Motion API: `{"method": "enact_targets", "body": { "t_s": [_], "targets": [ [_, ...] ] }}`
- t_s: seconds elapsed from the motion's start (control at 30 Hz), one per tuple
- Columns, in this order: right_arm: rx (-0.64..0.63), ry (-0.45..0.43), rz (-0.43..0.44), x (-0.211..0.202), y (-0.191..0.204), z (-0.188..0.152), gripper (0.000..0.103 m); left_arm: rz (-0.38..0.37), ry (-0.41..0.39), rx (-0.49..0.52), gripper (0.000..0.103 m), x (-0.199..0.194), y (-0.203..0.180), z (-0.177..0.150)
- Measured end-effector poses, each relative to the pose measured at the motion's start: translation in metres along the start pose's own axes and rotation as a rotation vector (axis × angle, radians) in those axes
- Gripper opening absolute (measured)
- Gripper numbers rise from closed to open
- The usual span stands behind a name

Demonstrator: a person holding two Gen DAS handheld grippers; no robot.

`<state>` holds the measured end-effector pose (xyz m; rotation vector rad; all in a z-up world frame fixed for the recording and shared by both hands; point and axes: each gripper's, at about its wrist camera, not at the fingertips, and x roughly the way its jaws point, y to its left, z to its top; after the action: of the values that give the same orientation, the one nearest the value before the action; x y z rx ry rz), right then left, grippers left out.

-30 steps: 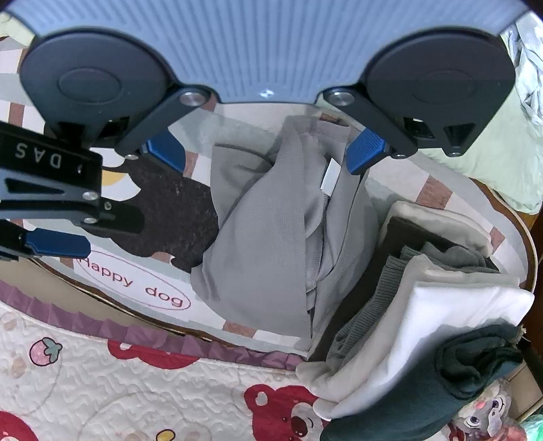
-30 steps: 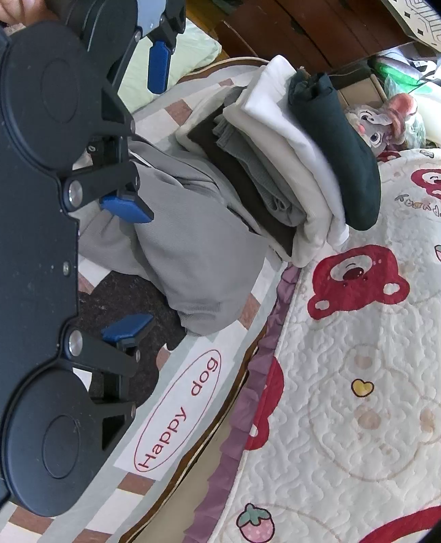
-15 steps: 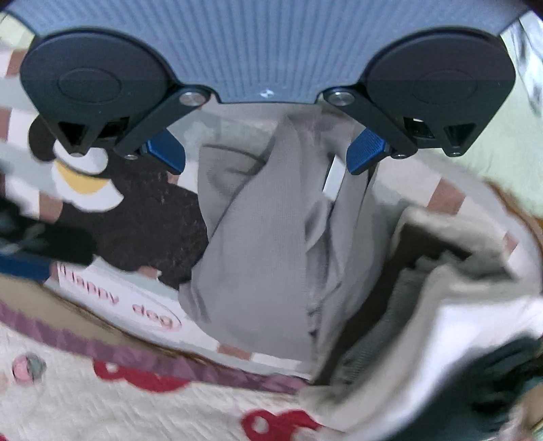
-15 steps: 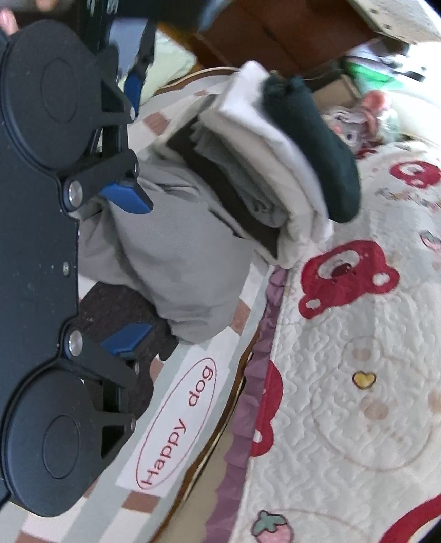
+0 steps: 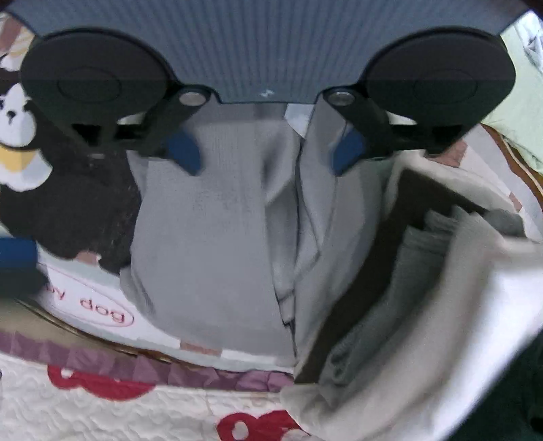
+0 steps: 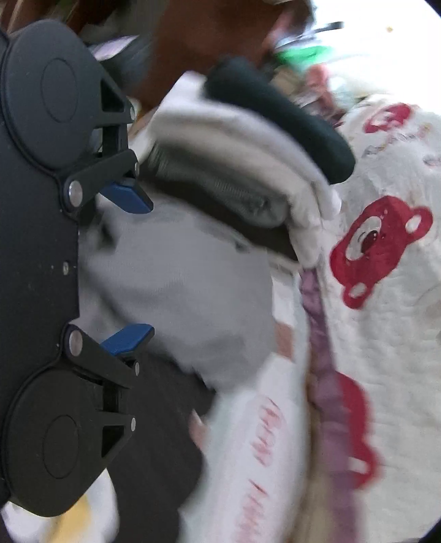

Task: Fold clothes
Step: 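Grasp the grey shirt fabric with the left gripper while the right gripper grasps nearby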

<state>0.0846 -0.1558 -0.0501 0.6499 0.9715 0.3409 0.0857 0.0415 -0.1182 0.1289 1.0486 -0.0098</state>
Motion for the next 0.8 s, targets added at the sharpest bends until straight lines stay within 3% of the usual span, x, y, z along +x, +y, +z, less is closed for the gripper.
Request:
{"method": "enact_targets", "body": {
  "t_s": [0.17, 0.3, 0.37, 0.4, 0.53, 0.8],
  "targets": [
    [-0.02, 0.009, -0.034, 0.036, 0.001, 0.007, 0.076, -0.08, -0.009, -0.087, 0.07, 0.003, 0.018, -0.008],
    [0.107, 0.019, -0.054, 0.063, -0.035, 0.006, 0.076, -0.076, -0.05, -0.079, 0.063, 0.002, 0.024, -0.011],
    [0.21, -0.043, -0.149, 0.069, -0.05, 0.001, 0.077, -0.08, -0.054, -0.069, 0.057, 0.002, 0.024, -0.012],
    [0.268, -0.041, -0.154, 0.076, -0.057, 0.001, 0.078, -0.096, -0.048, -0.07, 0.056, 0.003, 0.024, -0.012],
    [0.417, -0.021, -0.039, 0.099, -0.073, 0.008, 0.078, -0.161, -0.034, -0.066, 0.046, 0.004, 0.025, -0.013],
    [0.375, 0.052, -0.07, 0.128, -0.072, 0.004, 0.082, -0.099, -0.097, 0.025, 0.041, 0.003, 0.003, -0.016]
  ]
}}
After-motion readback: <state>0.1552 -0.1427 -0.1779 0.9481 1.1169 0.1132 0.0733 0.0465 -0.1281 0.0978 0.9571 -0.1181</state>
